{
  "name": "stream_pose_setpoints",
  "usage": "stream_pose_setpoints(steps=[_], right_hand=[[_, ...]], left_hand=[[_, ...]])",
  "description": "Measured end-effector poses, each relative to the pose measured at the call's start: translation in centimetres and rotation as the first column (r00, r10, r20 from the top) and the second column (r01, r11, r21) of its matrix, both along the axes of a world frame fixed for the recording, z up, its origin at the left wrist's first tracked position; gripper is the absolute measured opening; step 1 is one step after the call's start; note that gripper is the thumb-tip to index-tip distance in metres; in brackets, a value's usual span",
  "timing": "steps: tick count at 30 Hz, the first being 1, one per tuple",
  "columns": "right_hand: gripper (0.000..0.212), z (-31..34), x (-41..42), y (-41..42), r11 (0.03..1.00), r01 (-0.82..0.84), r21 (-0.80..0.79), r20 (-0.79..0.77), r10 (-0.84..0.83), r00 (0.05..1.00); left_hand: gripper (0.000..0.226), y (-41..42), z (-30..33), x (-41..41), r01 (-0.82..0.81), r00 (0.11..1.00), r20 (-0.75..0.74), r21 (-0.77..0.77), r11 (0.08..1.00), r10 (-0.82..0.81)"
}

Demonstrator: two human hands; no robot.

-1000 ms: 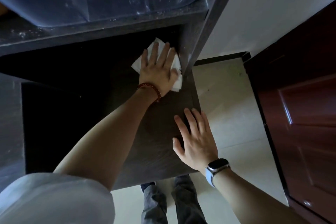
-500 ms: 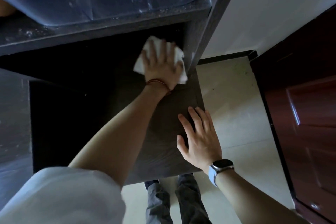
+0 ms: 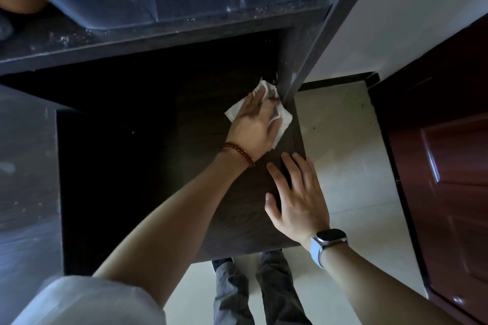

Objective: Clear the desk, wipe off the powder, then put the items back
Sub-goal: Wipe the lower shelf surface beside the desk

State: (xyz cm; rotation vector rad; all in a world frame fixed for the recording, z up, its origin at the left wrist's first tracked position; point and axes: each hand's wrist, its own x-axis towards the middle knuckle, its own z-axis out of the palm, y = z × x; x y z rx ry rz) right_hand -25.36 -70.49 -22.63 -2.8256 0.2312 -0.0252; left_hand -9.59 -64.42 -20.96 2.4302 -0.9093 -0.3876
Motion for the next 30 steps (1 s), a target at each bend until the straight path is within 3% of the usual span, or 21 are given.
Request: stream_pose_setpoints(steps=[4,7,11,17,22,27,30], right_hand=[[0.048,0.0,0.0,-0.1,1.0,-0.002,-0.004,0.004,0.002,1.0],[0.048,0.0,0.0,0.0,1.0,-0.002,0.0,-0.002,0.002,1.0],[0.048,-0.1,0.0,-0.1,1.0,0.001,-0.004,0.007,-0.001,1.0],[0.048,0.1,0.0,0.0,1.0,-0.005,-0.019,-0.019,0.004,1.0],[0.048,0.2,0.0,0.0,0.999,-0.011,-0.036,-0.045,0.01,0.999],[0.048,0.1,-0.1,0.1,0.999,-0.007,-0.031,-0.035,0.006,0.999],[0.048,0.1,0.0,0.0,0.999,-0.007,-0.031,-0.026,0.006,1.0]], left_hand=[[0.054,0.5,-0.3,2.1,0.064,0.991,0.109,0.134,0.989,-0.079],[0.065,-1.6,-0.1,4.4,-0.004,0.997,0.079,0.227,0.974,-0.014],[0.074,-3.5,0.4,5.1,-0.069,0.998,0.017,0.232,0.97,0.067],[0.057,0.3,0.6,0.6,0.144,0.982,0.088,0.234,0.961,-0.169],[0.058,0.9,0.0,0.7,0.172,0.96,0.155,0.337,0.926,-0.235],[0.073,-1.9,-0.1,2.8,0.046,0.991,0.097,0.359,0.932,-0.086],[0.076,-2.5,0.0,3.2,0.038,0.991,0.103,0.388,0.921,-0.084]])
